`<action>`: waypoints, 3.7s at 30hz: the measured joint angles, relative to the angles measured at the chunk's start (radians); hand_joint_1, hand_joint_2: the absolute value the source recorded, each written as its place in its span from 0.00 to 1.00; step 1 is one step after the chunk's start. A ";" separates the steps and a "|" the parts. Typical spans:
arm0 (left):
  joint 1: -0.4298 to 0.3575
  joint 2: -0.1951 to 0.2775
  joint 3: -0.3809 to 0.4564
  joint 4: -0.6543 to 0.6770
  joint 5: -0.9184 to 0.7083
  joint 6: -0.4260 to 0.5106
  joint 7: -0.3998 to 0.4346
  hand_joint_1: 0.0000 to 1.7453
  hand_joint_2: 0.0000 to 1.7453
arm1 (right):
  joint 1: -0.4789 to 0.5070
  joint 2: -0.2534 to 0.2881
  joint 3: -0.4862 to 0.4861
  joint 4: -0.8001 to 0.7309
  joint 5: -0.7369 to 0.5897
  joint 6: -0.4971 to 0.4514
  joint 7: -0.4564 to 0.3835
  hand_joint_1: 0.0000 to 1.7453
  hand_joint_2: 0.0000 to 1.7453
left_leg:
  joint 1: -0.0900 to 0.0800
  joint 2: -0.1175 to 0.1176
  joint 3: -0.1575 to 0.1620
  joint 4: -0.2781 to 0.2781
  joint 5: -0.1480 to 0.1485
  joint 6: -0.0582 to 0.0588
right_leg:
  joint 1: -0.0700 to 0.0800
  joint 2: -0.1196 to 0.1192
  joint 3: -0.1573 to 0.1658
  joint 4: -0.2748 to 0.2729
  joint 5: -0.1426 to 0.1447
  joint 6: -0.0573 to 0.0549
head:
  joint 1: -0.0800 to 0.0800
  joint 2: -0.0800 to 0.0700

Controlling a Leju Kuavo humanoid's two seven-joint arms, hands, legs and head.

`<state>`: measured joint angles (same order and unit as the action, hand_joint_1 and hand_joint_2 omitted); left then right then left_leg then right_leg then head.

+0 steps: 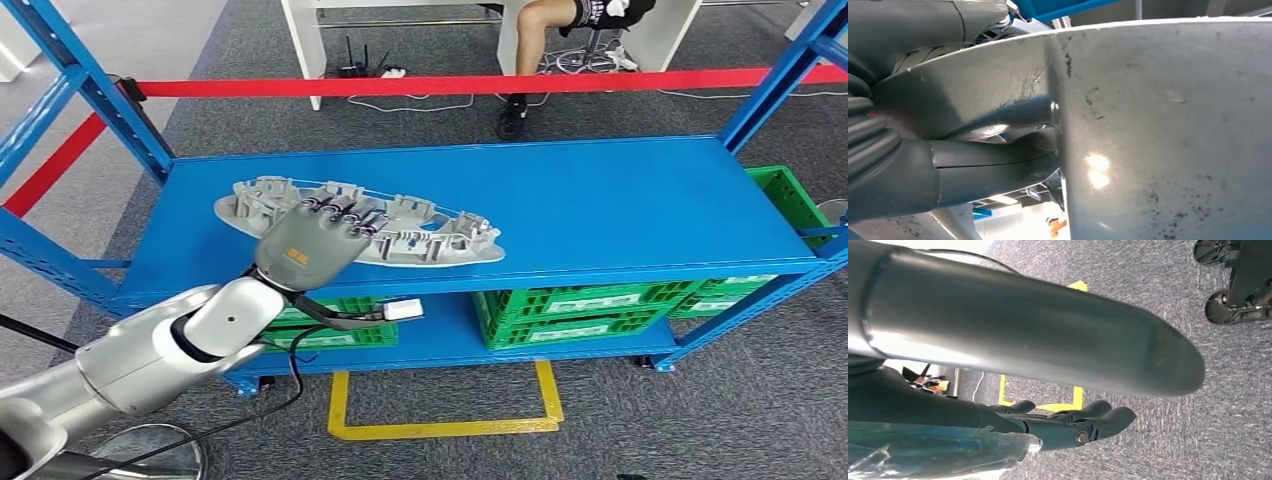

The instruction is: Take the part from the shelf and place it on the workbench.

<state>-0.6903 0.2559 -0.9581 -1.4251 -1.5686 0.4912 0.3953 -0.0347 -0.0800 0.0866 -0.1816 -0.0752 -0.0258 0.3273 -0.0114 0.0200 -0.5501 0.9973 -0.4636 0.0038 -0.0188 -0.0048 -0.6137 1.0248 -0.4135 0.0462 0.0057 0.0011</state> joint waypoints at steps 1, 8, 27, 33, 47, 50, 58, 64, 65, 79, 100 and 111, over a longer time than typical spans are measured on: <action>0.002 0.000 0.002 -0.001 0.000 0.000 0.000 1.00 1.00 | 0.000 0.002 0.000 0.000 0.002 0.000 0.000 0.00 0.00 | -0.001 0.000 -0.001 0.001 0.000 0.002 | -0.001 0.000 0.000 0.000 0.001 0.001 | 0.000 0.000; 0.019 0.000 0.023 -0.008 0.000 -0.003 -0.013 1.00 1.00 | 0.000 0.014 0.000 0.000 0.010 -0.002 0.000 0.00 0.00 | 0.005 0.005 -0.002 -0.019 0.027 0.030 | -0.003 0.002 -0.020 0.032 -0.026 0.024 | 0.002 0.000; 0.049 -0.010 0.037 -0.027 -0.001 -0.052 -0.038 1.00 1.00 | -0.013 0.032 0.000 -0.003 0.013 -0.009 0.000 0.00 0.00 | 0.016 -0.011 -0.137 0.277 -0.143 -0.026 | -0.006 0.005 -0.023 0.017 0.002 -0.026 | -0.004 0.000; 0.050 -0.021 0.047 -0.030 0.000 -0.056 -0.048 1.00 1.00 | -0.015 0.034 0.000 -0.004 0.012 -0.010 0.000 0.00 0.00 | 0.011 -0.028 0.038 0.043 -0.052 -0.001 | 0.001 0.018 -0.073 0.016 0.055 -0.013 | -0.004 0.000; 0.075 -0.012 0.062 -0.033 0.000 -0.072 -0.046 1.00 1.00 | -0.011 0.043 -0.002 -0.004 0.006 -0.029 0.002 0.00 0.00 | 0.005 -0.019 -0.085 -0.003 0.080 0.021 | 0.002 0.009 0.027 0.113 -0.061 0.023 | -0.002 0.000; 0.080 -0.002 0.074 -0.034 -0.001 -0.071 -0.042 1.00 1.00 | -0.016 0.048 -0.005 -0.005 0.005 -0.038 0.002 0.00 0.00 | 0.004 -0.017 -0.097 -0.004 0.107 0.005 | 0.011 0.007 0.106 -0.015 -0.090 0.010 | -0.004 0.000; 0.124 0.050 0.086 -0.043 0.000 -0.066 0.027 1.00 1.00 | -0.017 0.082 -0.006 -0.007 0.034 -0.082 0.002 0.00 0.00 | 0.014 -0.020 -0.174 0.269 -0.093 -0.035 | 0.005 0.005 0.014 -0.022 0.002 -0.032 | -0.013 0.000; 0.171 0.116 0.093 -0.080 0.004 -0.062 0.124 1.00 1.00 | -0.022 0.127 0.006 -0.009 0.078 -0.113 0.002 0.00 0.00 | 0.018 -0.024 0.038 0.024 -0.034 -0.029 | 0.008 0.014 -0.066 -0.011 0.067 -0.012 | -0.014 0.000; 0.175 0.126 0.097 -0.087 0.003 -0.062 0.133 1.00 1.00 | -0.024 0.133 0.008 -0.010 0.082 -0.118 0.003 0.00 0.00 | 0.016 -0.026 0.051 -0.004 -0.039 -0.022 | 0.009 0.014 -0.072 -0.013 0.079 -0.007 | -0.015 0.000; 0.237 0.163 0.111 -0.103 0.000 -0.053 0.117 1.00 1.00 | -0.052 0.188 0.019 -0.016 0.079 -0.153 0.025 0.00 0.00 | -0.003 -0.017 -0.113 -0.009 0.118 0.016 | 0.026 0.007 0.098 0.028 -0.090 -0.017 | -0.013 0.000; 0.254 0.048 0.276 -0.076 0.009 -0.026 -0.190 1.00 1.00 | -0.108 0.202 -0.015 -0.035 0.031 -0.199 0.037 0.00 0.00 | 0.021 -0.021 -0.003 -0.012 0.020 0.008 | 0.008 0.012 -0.107 0.029 0.034 0.011 | -0.018 0.000; 0.182 -0.062 0.353 0.112 0.148 -0.020 -0.278 1.00 1.00 | -0.175 0.223 -0.125 -0.040 -0.061 -0.276 0.065 0.00 0.00 | 0.016 -0.018 -0.123 -0.012 0.134 -0.011 | 0.015 0.016 0.068 -0.009 -0.060 0.004 | -0.014 0.000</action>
<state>-0.5081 0.1934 -0.6051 -1.3136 -1.4210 0.4717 0.1173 -0.2100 0.1429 -0.0381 -0.2214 -0.1367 -0.3022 0.3919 0.0047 0.0018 -0.6734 0.9853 -0.3299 -0.0073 -0.0037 0.0109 -0.5460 1.0155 -0.4734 0.0497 -0.0080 0.0011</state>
